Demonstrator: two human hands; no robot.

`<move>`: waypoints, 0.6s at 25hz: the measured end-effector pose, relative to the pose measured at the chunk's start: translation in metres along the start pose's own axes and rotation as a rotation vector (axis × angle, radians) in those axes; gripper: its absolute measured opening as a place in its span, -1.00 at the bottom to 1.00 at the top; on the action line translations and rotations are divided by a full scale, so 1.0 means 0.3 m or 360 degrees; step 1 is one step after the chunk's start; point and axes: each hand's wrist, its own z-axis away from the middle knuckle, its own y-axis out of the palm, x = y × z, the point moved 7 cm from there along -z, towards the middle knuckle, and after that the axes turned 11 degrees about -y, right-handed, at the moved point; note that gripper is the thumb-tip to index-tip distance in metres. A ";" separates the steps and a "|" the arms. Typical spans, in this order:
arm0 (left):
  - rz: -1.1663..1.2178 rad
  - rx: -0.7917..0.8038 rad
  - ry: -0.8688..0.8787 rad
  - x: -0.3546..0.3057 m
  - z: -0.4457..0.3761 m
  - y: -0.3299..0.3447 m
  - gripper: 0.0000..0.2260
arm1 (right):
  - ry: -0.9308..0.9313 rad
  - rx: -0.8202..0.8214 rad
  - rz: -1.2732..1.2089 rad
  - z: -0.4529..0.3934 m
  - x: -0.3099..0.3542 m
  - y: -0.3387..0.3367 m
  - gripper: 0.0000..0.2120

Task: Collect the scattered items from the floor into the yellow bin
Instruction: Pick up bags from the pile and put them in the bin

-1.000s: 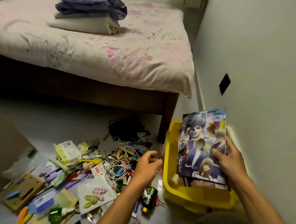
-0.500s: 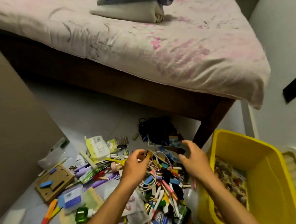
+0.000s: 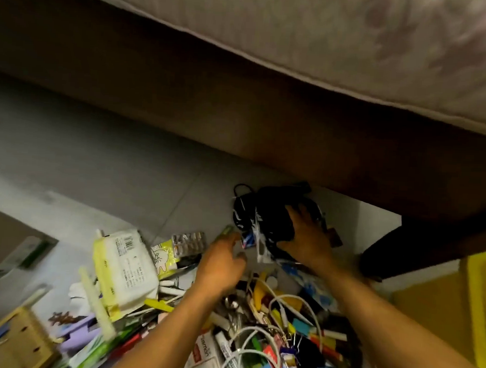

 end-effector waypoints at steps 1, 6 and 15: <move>-0.0014 -0.0023 0.0032 -0.005 -0.035 -0.004 -0.59 | 0.0032 0.0091 0.0041 -0.032 -0.003 0.027 -0.04; -0.0447 -0.0185 0.0245 -0.056 -0.179 -0.022 -0.44 | -0.0145 0.0292 0.0238 0.063 0.123 0.244 -0.02; -0.1146 0.0097 0.0224 0.061 -0.158 0.082 -0.39 | -0.0226 -0.0324 -0.0201 -0.008 0.089 -0.011 -0.49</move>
